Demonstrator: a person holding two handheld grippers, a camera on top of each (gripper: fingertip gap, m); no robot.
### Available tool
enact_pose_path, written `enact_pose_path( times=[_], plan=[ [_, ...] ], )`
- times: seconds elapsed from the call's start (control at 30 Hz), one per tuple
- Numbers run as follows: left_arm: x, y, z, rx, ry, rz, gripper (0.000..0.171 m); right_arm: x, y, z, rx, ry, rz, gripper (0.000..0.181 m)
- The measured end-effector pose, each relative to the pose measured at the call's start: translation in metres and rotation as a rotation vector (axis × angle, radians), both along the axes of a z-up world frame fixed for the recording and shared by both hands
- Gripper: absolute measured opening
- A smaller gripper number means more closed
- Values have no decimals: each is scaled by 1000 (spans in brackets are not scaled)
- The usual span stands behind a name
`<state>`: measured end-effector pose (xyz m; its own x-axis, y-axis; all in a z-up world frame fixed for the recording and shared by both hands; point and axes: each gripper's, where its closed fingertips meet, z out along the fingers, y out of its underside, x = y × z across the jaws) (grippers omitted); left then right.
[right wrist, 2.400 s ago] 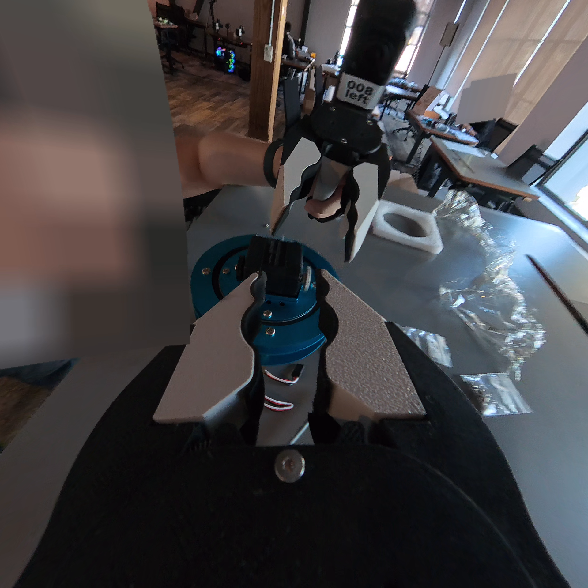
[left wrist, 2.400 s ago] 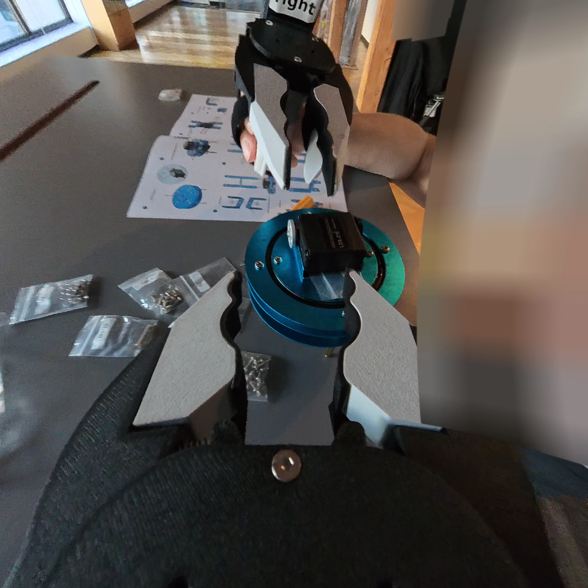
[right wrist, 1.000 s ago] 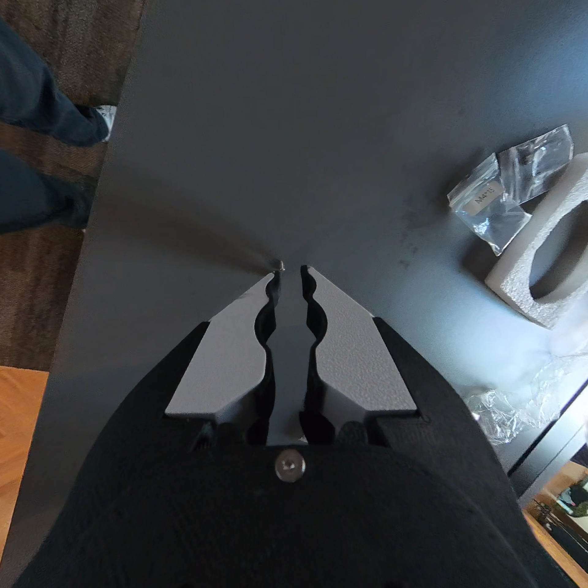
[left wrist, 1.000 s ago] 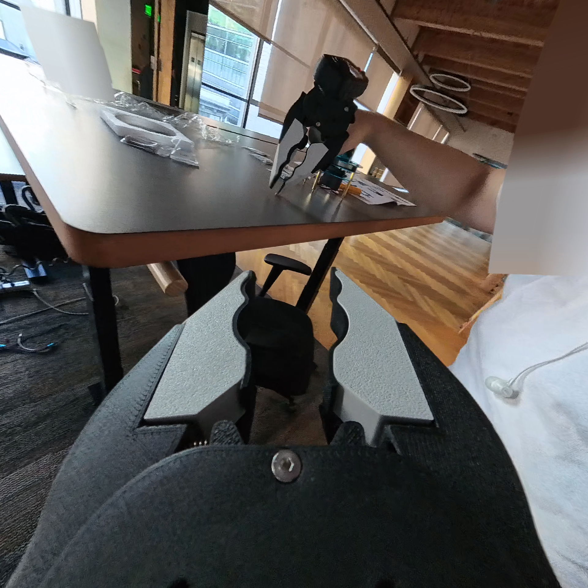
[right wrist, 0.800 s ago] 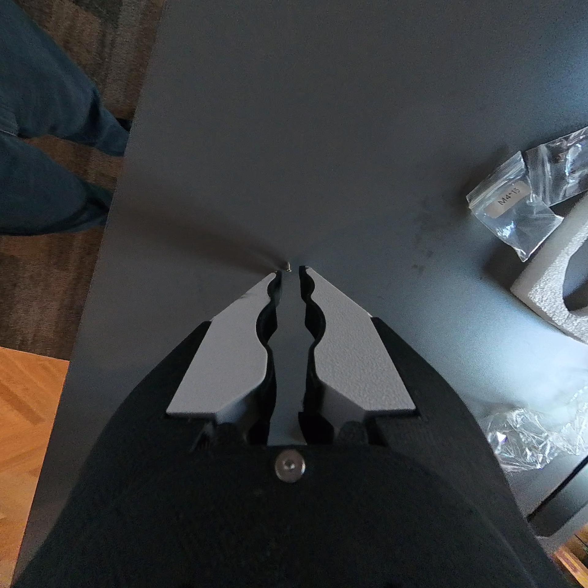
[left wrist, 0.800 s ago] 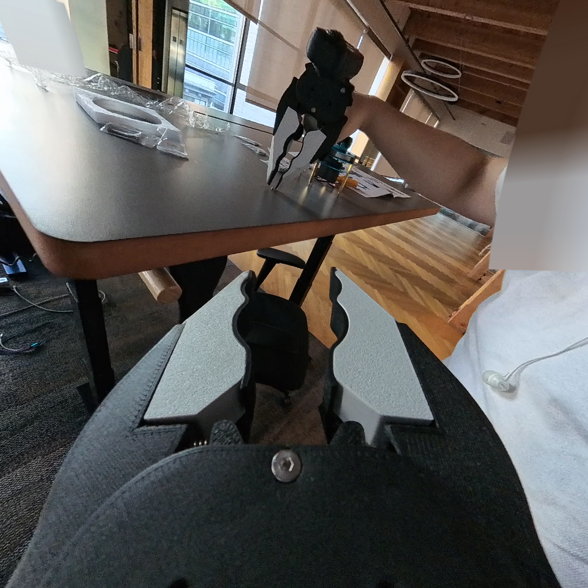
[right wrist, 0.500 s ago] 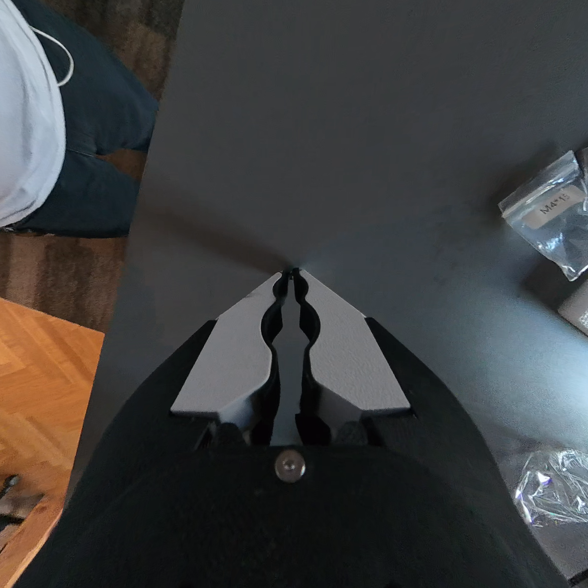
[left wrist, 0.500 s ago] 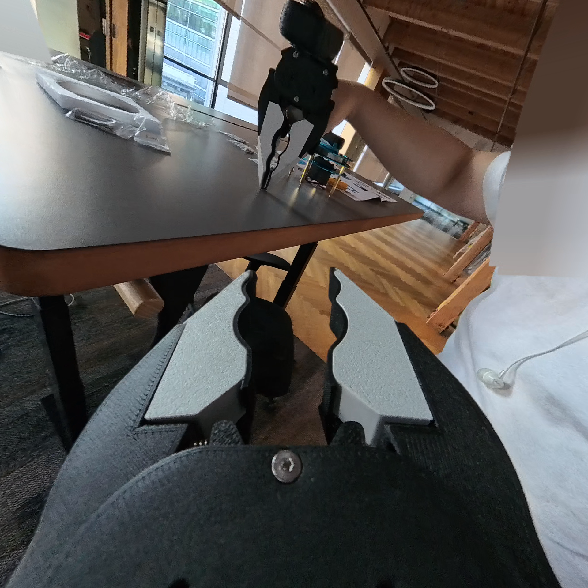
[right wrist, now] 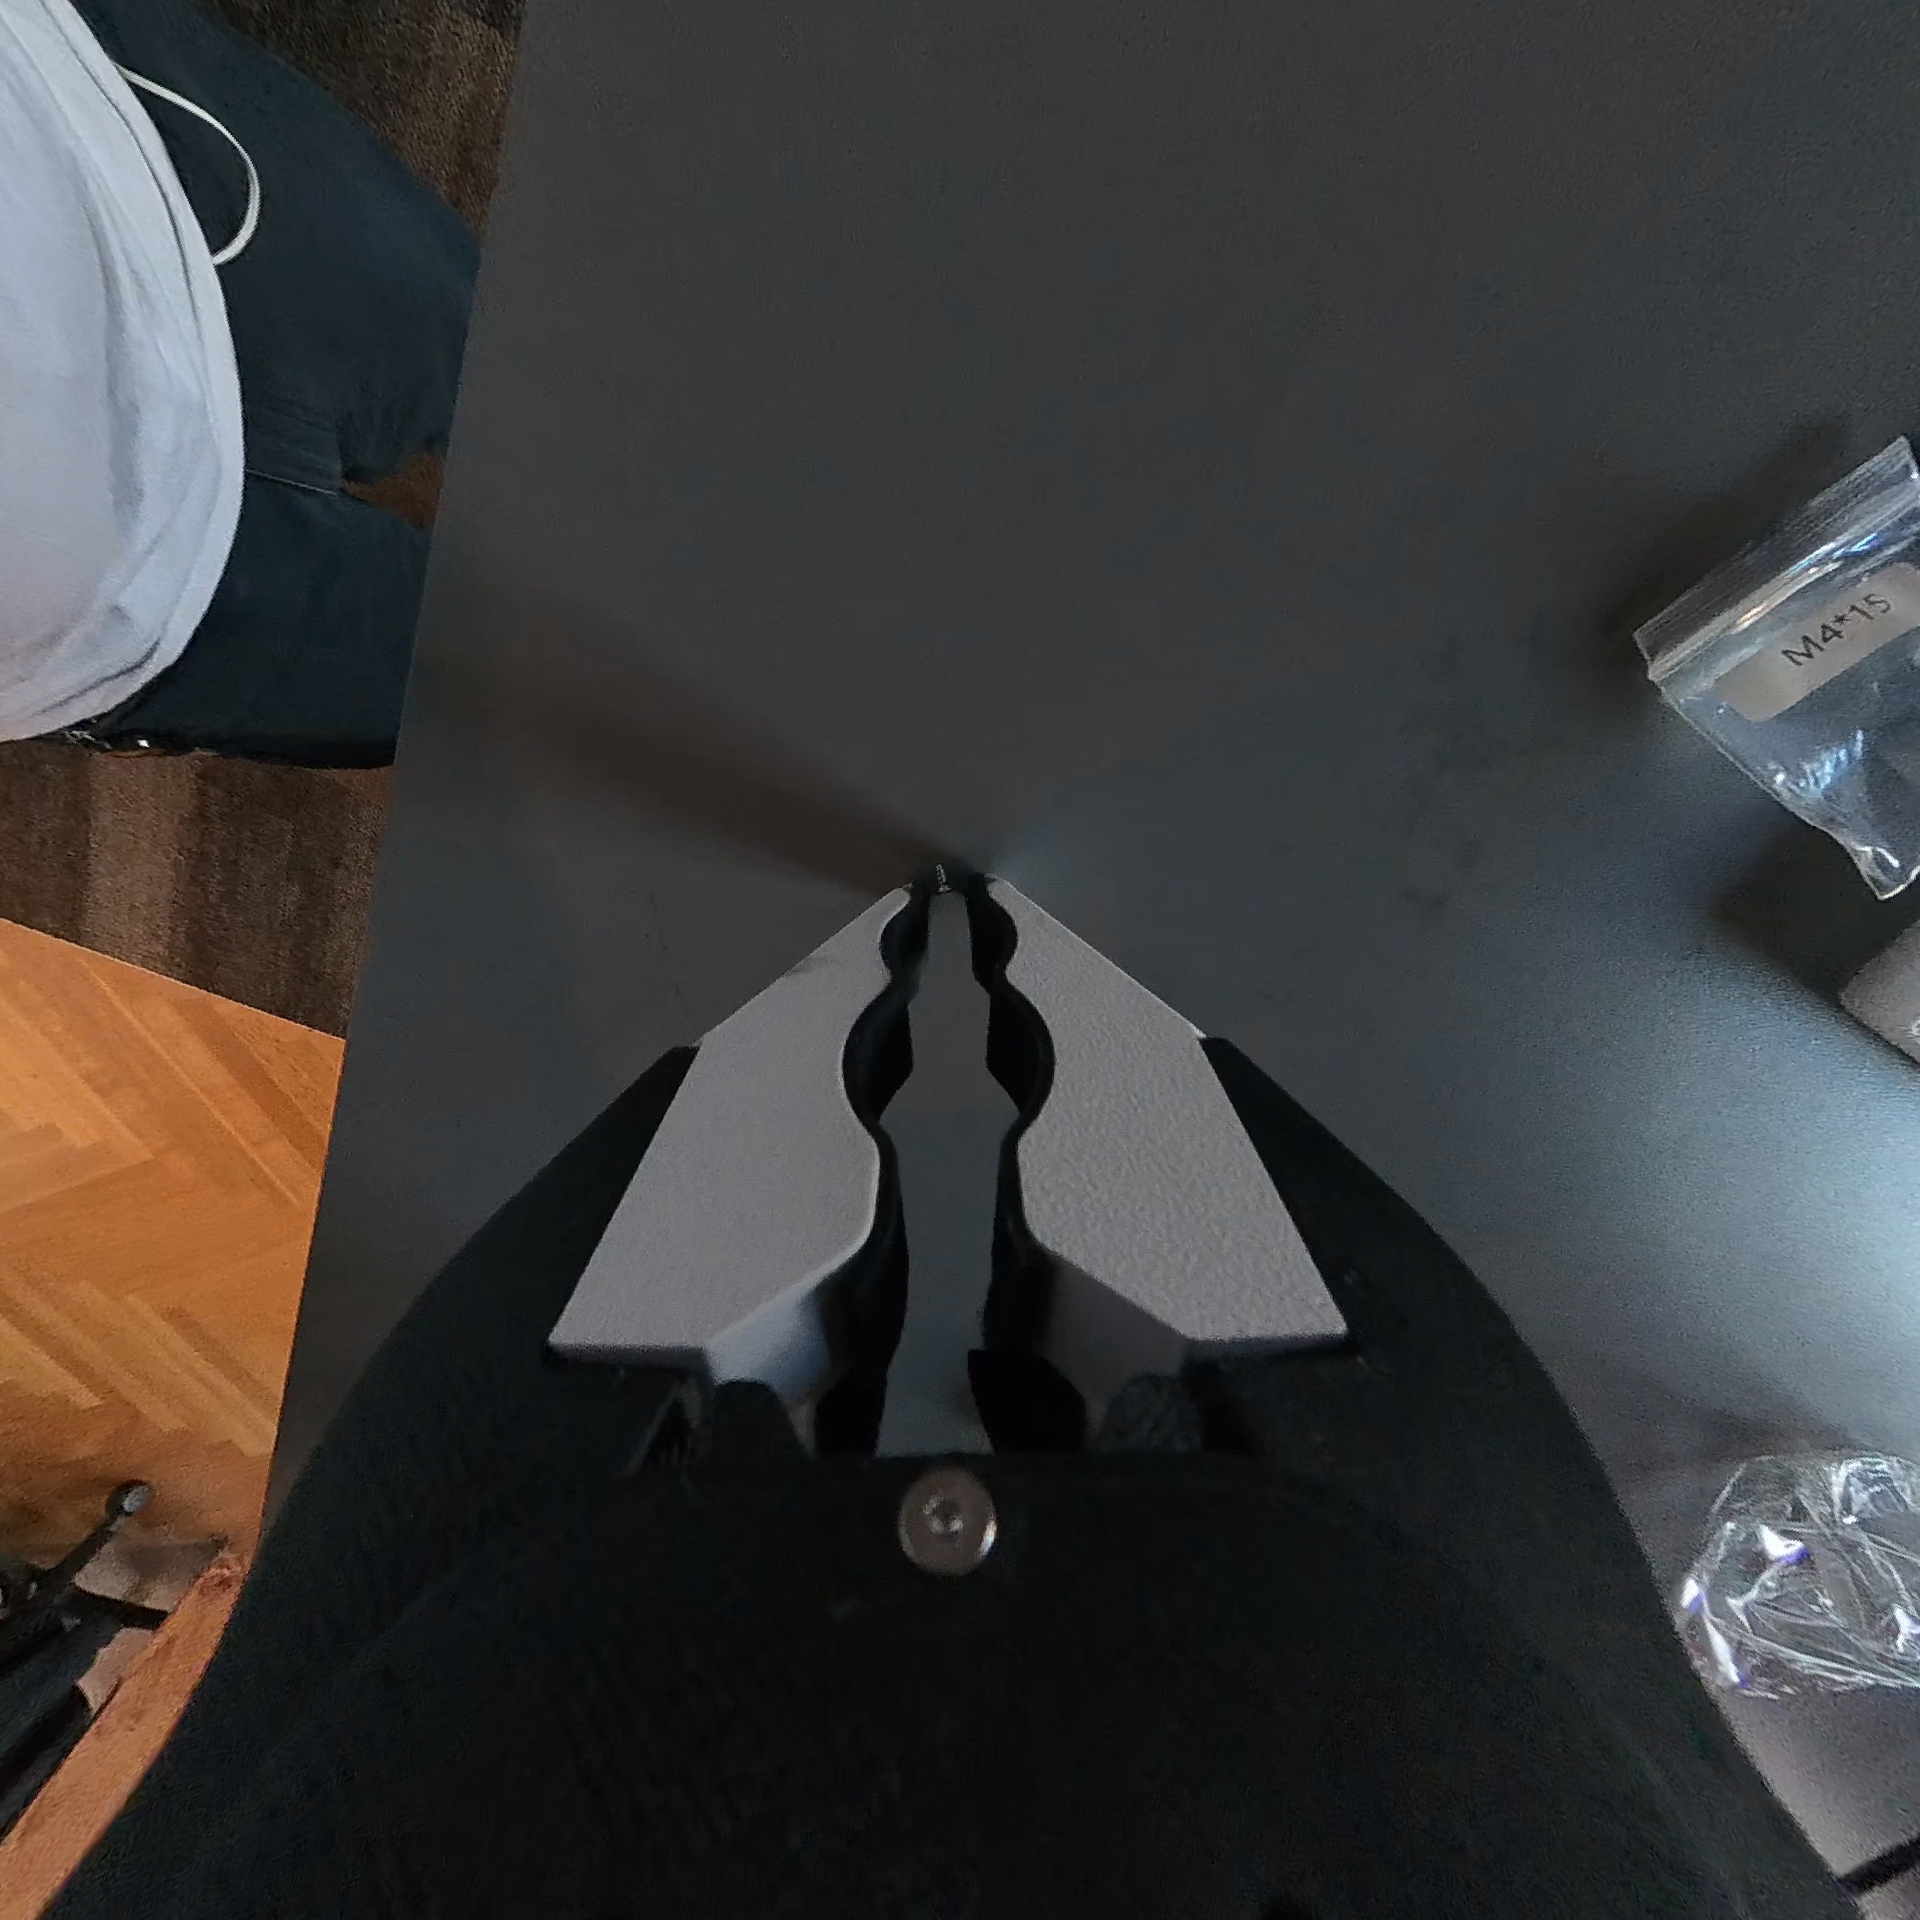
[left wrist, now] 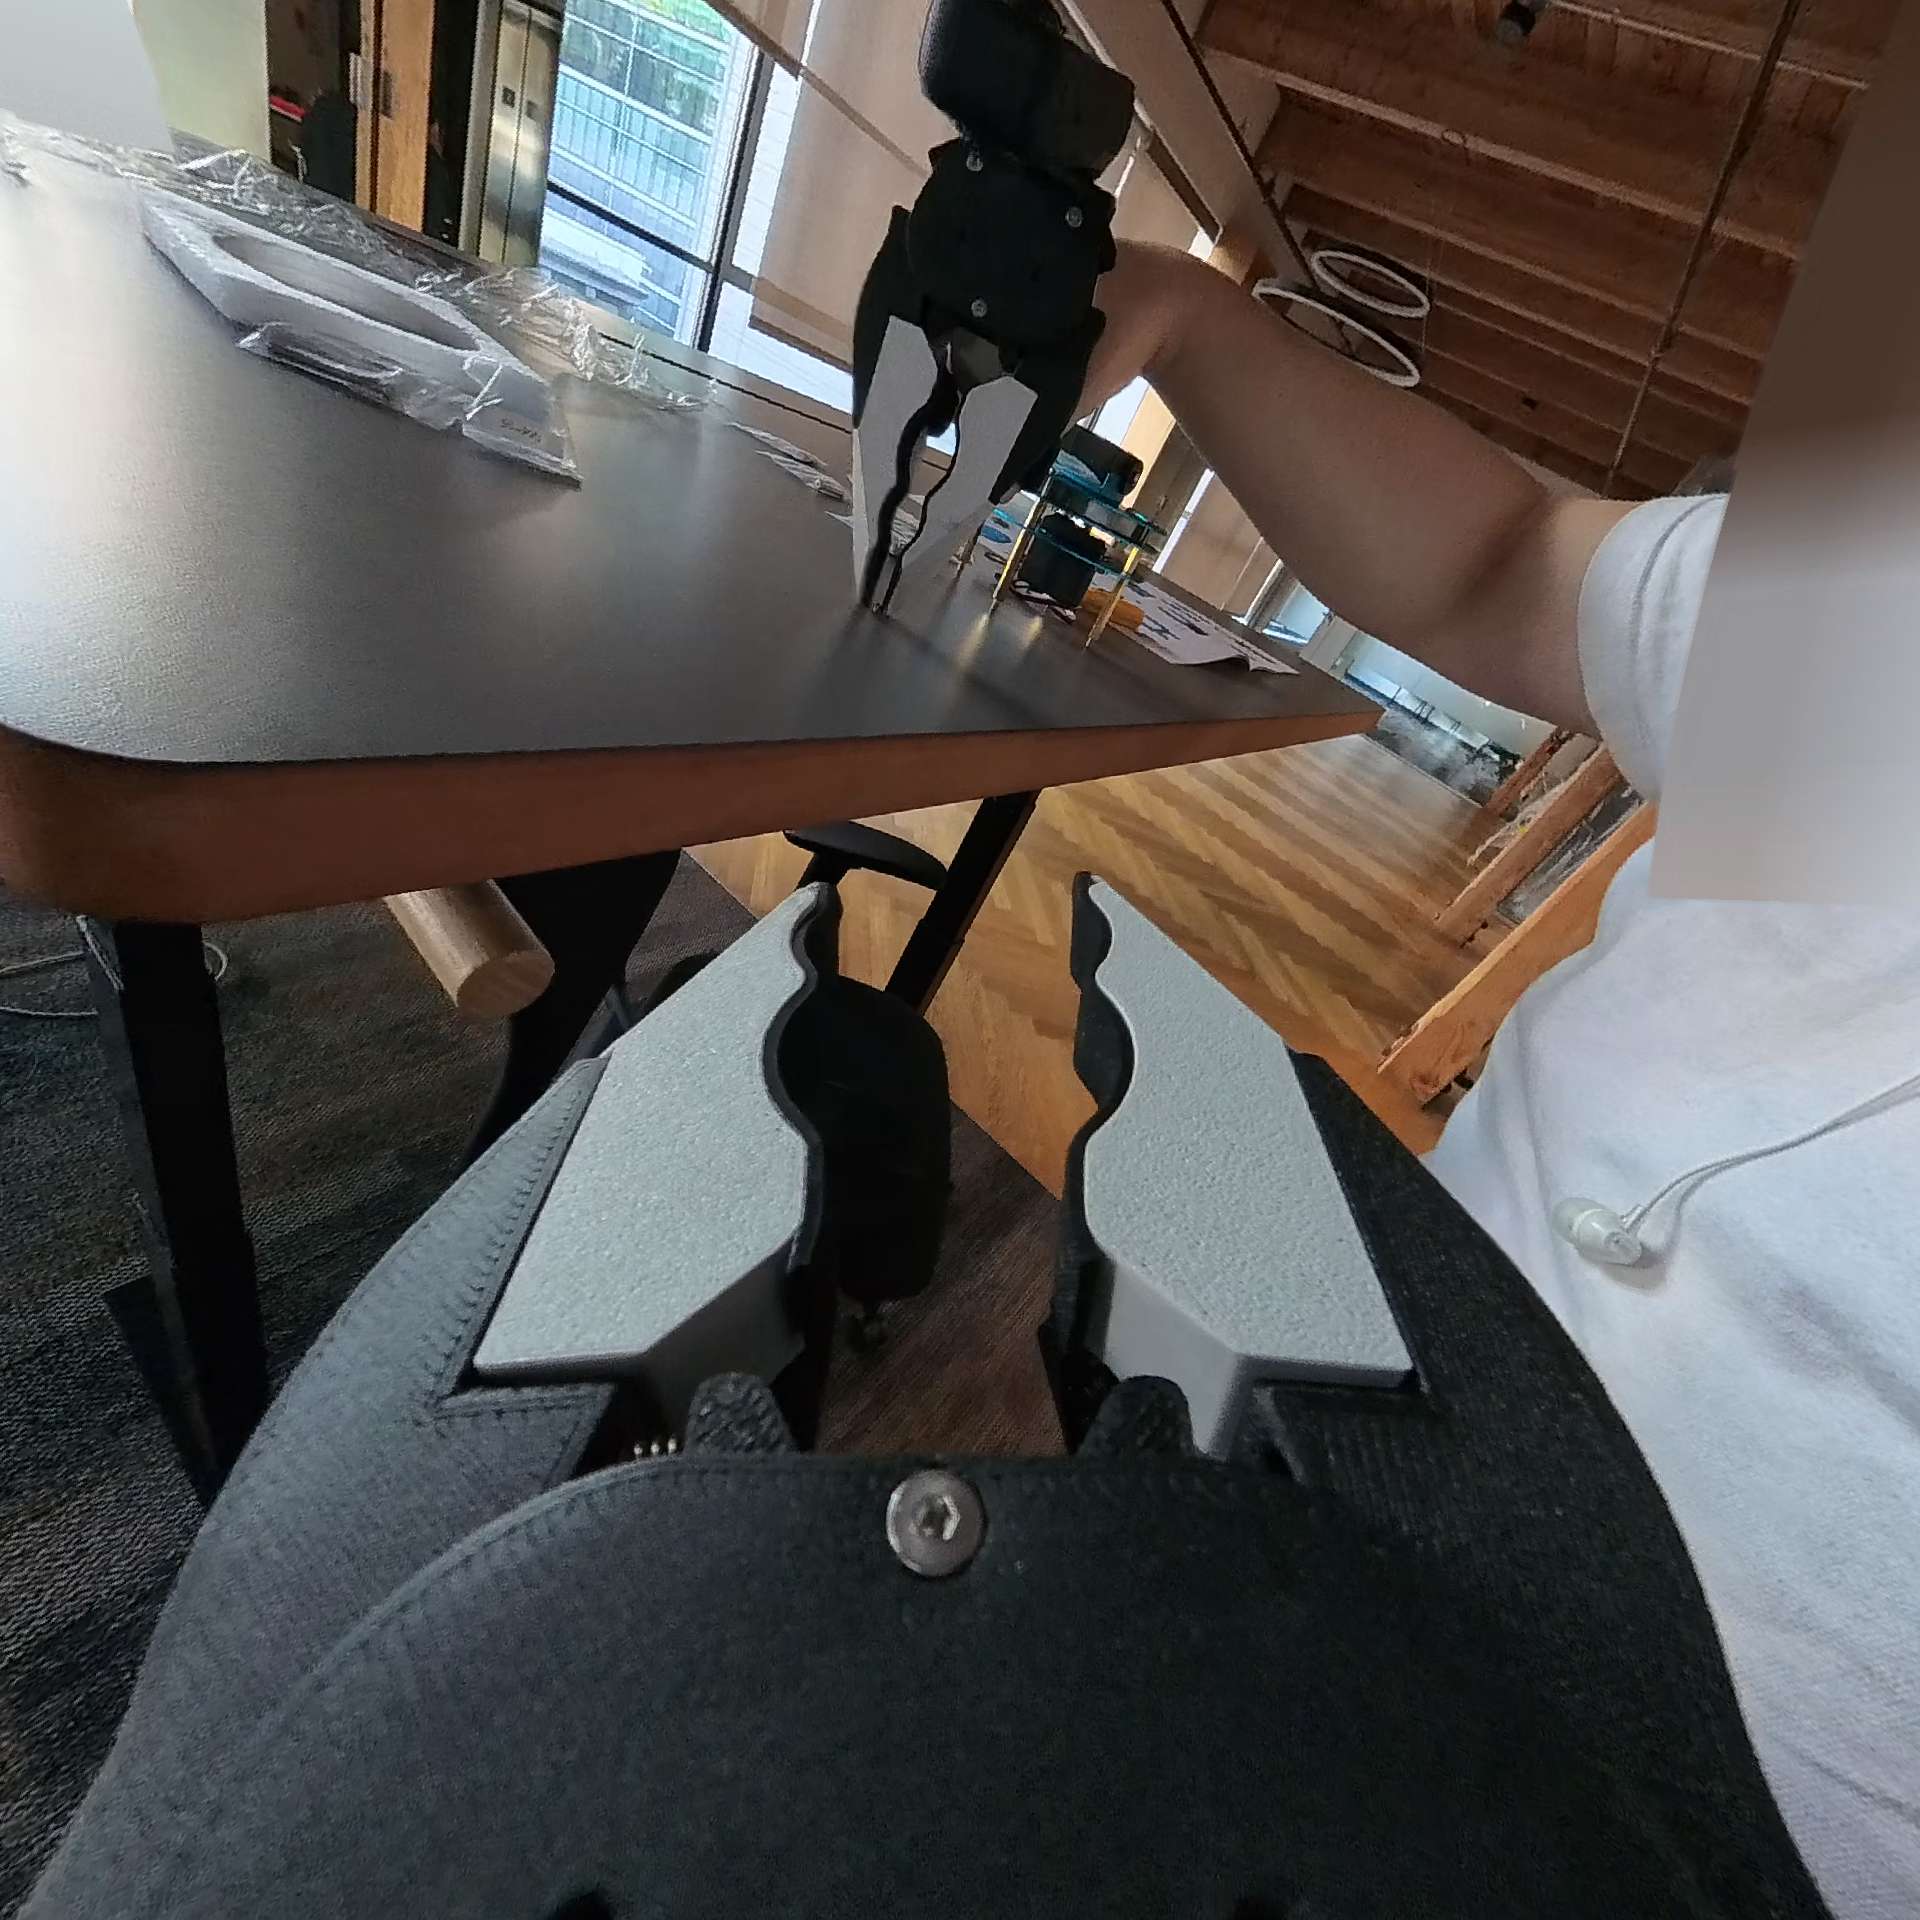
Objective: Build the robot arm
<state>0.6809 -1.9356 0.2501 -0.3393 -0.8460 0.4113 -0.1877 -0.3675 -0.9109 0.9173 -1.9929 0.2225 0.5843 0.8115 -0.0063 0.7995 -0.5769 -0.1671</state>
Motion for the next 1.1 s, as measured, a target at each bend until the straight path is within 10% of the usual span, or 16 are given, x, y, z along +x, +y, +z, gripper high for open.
enact_pose_path(
  times=[0.23,0.7,1.1],
  plan=[
    [17,7,22,-14,-65,18,33,4,4,3,78,-55,-8,1],
    [186,-40,68,-293,25,-236,19,-7,15,95,894,47,-304,0],
    [217,-62,91,-382,-37,-272,20,-22,1,119,1103,174,-405,0]
  ],
)
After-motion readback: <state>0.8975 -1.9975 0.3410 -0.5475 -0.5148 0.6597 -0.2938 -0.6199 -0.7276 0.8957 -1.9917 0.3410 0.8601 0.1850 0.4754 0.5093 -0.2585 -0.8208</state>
